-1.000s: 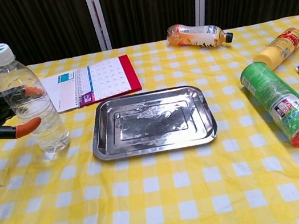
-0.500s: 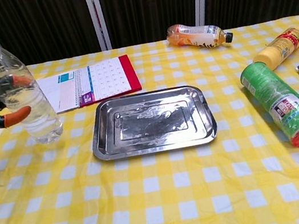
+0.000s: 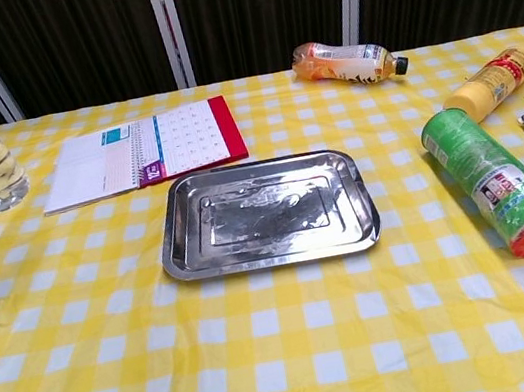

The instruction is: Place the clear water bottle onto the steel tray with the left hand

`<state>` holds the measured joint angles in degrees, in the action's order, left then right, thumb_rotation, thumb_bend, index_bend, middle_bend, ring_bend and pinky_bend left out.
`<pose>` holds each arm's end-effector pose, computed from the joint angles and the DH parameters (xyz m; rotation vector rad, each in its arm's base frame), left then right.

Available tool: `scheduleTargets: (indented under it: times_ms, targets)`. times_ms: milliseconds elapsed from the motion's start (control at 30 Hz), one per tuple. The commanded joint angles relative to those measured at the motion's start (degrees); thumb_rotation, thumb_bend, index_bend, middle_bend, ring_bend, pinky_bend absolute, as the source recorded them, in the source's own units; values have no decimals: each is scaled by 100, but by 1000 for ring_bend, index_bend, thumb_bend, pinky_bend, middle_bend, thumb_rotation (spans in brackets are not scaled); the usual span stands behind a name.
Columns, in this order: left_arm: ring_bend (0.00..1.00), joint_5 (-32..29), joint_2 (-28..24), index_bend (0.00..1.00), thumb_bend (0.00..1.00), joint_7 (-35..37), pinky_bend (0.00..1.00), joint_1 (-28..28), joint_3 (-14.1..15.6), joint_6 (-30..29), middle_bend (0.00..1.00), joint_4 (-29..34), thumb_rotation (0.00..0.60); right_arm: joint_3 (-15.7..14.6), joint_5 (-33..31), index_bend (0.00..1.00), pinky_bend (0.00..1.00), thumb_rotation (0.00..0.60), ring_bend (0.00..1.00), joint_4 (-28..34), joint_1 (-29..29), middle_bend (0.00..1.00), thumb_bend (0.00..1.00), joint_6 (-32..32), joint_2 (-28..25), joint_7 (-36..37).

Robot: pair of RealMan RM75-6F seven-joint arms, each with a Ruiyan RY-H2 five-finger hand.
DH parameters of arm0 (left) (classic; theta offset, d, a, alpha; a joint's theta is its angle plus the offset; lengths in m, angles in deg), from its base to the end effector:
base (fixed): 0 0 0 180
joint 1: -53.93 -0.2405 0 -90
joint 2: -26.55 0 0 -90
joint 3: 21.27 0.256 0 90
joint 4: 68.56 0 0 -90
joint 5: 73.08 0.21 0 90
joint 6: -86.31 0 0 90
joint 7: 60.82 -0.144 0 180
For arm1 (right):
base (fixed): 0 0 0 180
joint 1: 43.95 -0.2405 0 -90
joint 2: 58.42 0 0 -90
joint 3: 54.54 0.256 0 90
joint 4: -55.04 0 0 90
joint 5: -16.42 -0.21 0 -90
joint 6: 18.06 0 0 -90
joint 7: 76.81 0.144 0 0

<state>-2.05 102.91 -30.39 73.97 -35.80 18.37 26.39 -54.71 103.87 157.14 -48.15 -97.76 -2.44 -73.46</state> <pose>-0.2378 0.2880 0.0854 -1.0497 -1.6197 -1.5058 -0.2951 -0.1629 0.1670 1.4495 -1.0786 0.8785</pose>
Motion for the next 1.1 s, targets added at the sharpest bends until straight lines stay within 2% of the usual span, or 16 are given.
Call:
scheduleTargets:
  times_ms: [33,200,333,433,567,700,767,900,1100]
  targets:
    - [0,-52,-143,366,531,183,0,-117,2,-10,145,54,600,12,-29,186,18,600,42,-15,0,149,158,2,4,0]
    - [0,31,-340,366,517,555,0,-471,5,-450,144,-144,600,-14,-2,186,19,600,42,-14,-10,149,158,35,8,-7]
    - [0,-120,-478,365,528,932,0,-751,-181,-846,146,-416,600,-36,30,186,19,600,42,9,-25,149,158,66,32,-75]
    - [0,-268,-803,364,529,1394,0,-867,-337,-740,147,-510,600,-42,41,186,19,600,42,34,-35,149,157,81,58,-144]
    - [0,-193,-1194,363,530,2065,0,-1055,-329,-583,145,-726,600,-45,27,186,19,600,42,46,-48,149,158,107,83,-207]
    - [0,61,-1480,362,531,3215,0,-1115,-256,-164,145,-1221,600,-64,34,186,19,600,42,93,-65,149,158,153,93,-273]
    - [0,168,-1436,361,531,3606,0,-1093,-169,35,145,-1585,600,-74,71,186,19,600,42,123,-69,149,158,147,86,-268]
    - [0,265,-1123,361,531,3810,0,-819,-146,361,146,-1923,600,-75,84,185,19,600,42,139,-54,149,158,106,77,-280]
    - [0,320,-610,364,533,3090,0,-338,-154,588,151,-1515,600,-70,47,186,19,600,42,133,-50,149,157,105,59,-247]
